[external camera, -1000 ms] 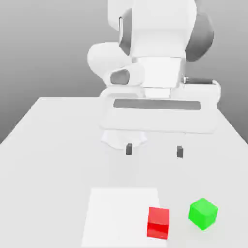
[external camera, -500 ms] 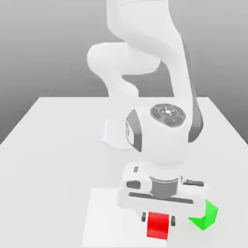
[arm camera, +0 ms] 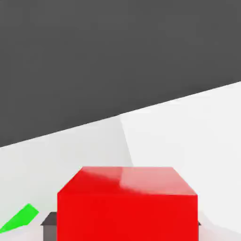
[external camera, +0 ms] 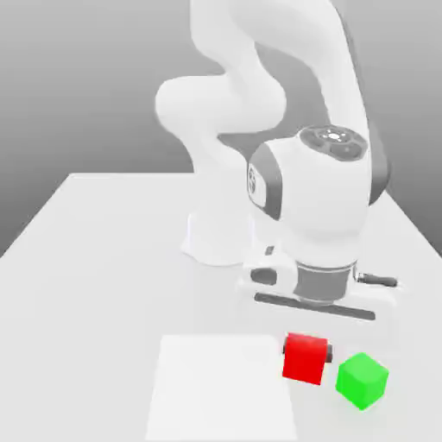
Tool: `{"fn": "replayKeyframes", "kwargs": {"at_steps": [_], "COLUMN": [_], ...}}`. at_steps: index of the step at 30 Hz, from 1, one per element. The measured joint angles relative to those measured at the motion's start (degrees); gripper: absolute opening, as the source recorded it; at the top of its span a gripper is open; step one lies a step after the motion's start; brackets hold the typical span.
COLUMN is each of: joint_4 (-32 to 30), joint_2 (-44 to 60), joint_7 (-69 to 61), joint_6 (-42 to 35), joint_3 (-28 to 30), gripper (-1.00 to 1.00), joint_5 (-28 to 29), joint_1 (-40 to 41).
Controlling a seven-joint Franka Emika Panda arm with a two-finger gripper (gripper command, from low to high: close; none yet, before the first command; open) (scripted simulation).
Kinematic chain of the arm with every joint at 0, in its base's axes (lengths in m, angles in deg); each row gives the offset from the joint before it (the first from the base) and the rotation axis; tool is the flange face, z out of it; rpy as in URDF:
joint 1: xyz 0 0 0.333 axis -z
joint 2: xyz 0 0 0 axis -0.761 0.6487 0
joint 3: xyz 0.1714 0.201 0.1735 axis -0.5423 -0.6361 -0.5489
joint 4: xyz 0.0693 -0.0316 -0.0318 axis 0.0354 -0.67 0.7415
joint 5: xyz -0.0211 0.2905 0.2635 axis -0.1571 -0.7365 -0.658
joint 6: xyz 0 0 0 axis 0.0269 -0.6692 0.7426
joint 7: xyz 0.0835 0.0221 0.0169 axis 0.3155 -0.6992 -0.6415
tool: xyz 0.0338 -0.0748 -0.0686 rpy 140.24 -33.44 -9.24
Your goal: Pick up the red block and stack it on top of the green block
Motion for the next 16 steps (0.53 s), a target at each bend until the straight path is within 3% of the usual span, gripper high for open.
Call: {"fn": "replayKeyframes", "kwargs": {"at_steps": [7, 12, 13, 16], "joint_4": [-0.1, 0.3, 0.4, 0.4], "joint_2": [-2.8, 5.3, 6.6, 6.6], "joint_7": [17.8, 23.5, 24.1, 24.1], "joint_6": [-2.6, 4.9, 6.1, 6.1], "joint_3": [-2.8, -0.7, -0.2, -0.2], "gripper": [-1.00, -1.00, 1.00, 1.00], "joint_5": [-1.2, 3.2, 3.9, 3.9], "joint_1": [-6.1, -7.9, -8.3, -8.3]}}
